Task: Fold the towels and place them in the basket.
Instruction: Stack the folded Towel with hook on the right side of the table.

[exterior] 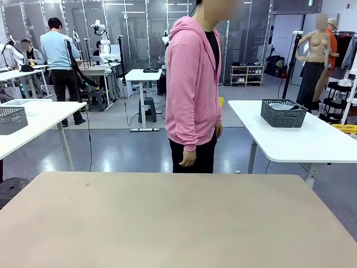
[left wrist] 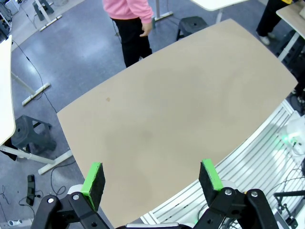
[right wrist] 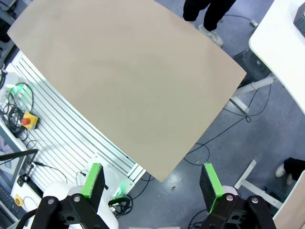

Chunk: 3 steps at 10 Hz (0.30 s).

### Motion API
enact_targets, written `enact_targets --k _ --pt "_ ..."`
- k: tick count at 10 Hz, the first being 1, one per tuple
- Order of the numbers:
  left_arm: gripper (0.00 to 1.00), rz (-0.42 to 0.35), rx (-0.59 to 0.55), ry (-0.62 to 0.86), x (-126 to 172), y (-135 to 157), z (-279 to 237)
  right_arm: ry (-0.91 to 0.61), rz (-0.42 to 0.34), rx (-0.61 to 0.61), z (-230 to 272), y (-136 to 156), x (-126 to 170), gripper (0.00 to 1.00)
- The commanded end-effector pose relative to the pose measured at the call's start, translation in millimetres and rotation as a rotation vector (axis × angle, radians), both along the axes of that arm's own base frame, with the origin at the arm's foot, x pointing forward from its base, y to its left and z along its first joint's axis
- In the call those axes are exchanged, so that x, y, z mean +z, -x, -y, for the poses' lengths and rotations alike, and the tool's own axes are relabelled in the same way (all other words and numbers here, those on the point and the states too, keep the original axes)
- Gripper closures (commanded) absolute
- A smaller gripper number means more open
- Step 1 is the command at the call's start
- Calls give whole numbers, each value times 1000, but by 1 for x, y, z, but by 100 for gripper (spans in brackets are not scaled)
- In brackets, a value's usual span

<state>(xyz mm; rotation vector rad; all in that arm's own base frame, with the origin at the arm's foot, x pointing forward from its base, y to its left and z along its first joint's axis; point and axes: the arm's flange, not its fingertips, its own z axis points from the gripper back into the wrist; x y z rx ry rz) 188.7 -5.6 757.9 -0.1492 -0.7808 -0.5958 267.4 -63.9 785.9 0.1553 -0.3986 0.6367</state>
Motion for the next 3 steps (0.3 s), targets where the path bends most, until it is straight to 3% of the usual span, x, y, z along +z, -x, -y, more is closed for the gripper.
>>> enact_targets --k 1,3 --pt "0 4 -7 1 4 -1 1 2 -5 -9 1 1 1 0" --pt "0 4 -7 1 4 -1 1 2 -5 -9 1 1 1 0"
